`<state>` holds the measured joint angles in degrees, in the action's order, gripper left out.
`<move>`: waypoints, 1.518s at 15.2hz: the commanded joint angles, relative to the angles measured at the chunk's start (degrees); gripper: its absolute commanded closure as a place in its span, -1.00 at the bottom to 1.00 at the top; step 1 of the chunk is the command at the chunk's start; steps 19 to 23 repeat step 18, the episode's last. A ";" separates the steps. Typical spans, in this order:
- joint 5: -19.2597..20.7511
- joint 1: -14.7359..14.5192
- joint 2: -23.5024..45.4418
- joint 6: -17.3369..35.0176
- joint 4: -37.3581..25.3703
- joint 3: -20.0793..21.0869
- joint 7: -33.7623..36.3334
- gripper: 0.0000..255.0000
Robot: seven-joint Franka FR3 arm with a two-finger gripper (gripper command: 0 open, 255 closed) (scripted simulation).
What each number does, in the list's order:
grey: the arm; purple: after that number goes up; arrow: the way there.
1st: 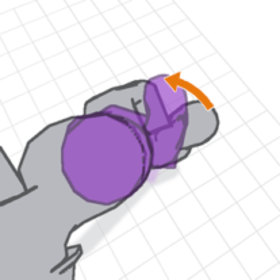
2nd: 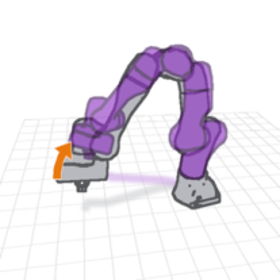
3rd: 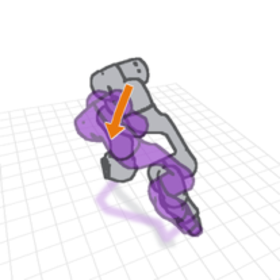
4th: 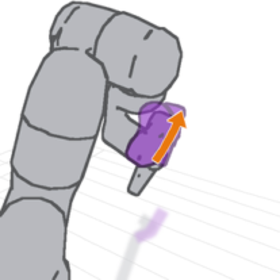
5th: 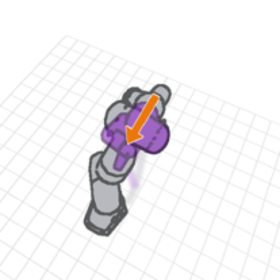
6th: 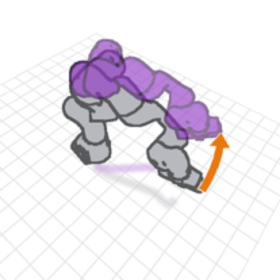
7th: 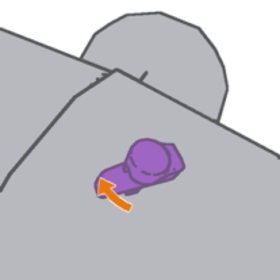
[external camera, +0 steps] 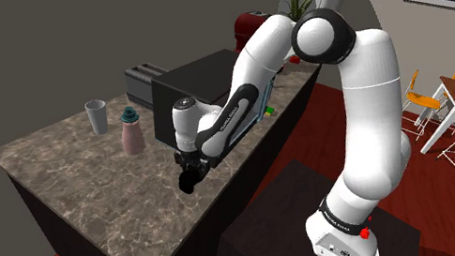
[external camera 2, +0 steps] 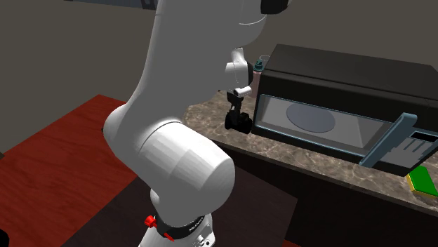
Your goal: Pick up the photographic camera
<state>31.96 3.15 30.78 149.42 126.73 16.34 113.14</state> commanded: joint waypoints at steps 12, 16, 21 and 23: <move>-5.80 3.13 -8.00 -5.58 2.09 4.28 -4.68 1.00; -8.09 4.08 -10.86 -7.73 2.46 5.64 -6.49 1.00; -8.18 4.11 -10.97 -7.82 2.48 5.69 -6.56 1.00; -8.18 4.11 -10.97 -7.82 2.48 5.69 -6.56 1.00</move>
